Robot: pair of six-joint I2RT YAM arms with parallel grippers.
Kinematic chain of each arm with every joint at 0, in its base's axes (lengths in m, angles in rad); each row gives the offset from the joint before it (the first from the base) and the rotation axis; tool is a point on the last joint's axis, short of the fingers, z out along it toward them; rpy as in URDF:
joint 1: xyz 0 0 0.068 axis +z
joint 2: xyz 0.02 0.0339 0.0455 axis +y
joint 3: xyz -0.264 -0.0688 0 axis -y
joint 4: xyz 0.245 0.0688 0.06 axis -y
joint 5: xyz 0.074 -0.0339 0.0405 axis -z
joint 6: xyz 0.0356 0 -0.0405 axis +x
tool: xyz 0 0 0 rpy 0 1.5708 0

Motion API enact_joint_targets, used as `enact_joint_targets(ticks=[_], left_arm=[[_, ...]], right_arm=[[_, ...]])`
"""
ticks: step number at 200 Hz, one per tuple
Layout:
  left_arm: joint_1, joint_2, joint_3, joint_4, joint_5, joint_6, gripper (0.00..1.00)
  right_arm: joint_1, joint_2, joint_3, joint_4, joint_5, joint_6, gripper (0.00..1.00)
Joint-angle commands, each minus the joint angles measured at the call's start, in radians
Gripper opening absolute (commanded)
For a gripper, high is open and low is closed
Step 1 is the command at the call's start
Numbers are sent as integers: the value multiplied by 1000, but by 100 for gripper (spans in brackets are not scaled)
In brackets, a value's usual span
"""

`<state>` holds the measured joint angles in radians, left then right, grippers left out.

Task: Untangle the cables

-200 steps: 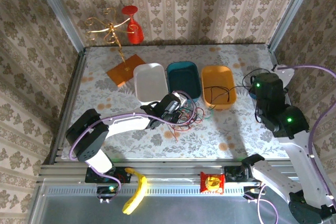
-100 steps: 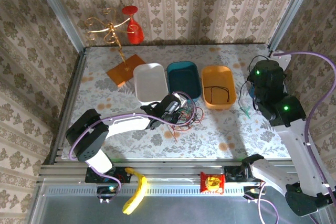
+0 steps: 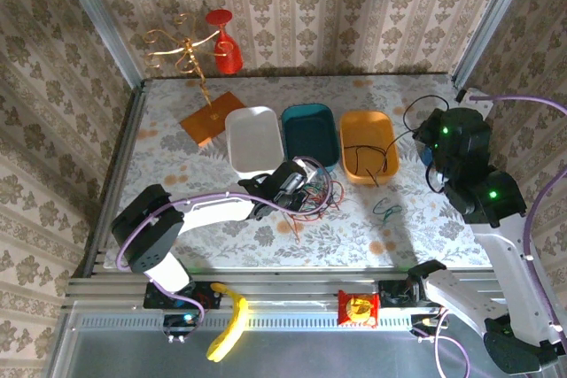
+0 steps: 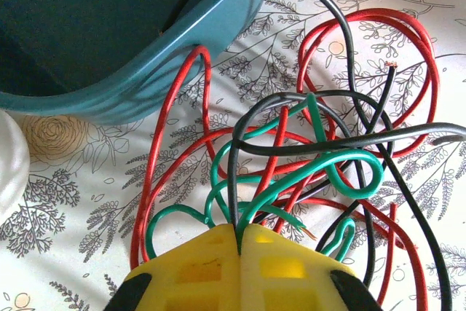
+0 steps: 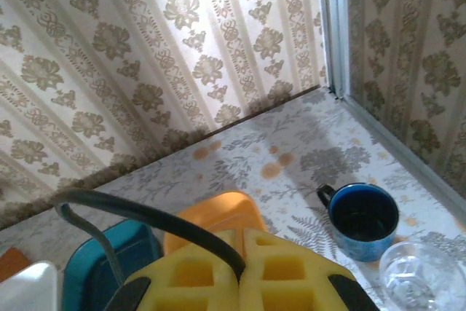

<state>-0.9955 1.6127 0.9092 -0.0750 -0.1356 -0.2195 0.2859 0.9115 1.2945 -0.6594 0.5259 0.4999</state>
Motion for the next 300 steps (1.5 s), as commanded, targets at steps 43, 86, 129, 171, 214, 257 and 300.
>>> enact_joint_targets(ticks=[43,86,129,171,214,257,300], left_arm=[[-11,0,9,-7,-29,20,0],[-13,-4,6,-9,-39,15,0],[-12,4,13,-15,-37,20,0],[-17,18,27,-34,-34,28,0],[-18,15,32,-38,-27,31,0],[-18,18,41,-46,-25,30,0],[-20,29,57,-53,-21,34,0]], right_arm=[[6,159,11,210,54,-31,0],[5,272,-29,345,198,-138,0],[1,455,-64,279,123,-109,0],[-9,710,-45,130,-64,-31,0],[-43,848,-20,139,-89,28,0],[-87,910,19,82,-39,103,1],[-80,882,36,50,-17,112,23]])
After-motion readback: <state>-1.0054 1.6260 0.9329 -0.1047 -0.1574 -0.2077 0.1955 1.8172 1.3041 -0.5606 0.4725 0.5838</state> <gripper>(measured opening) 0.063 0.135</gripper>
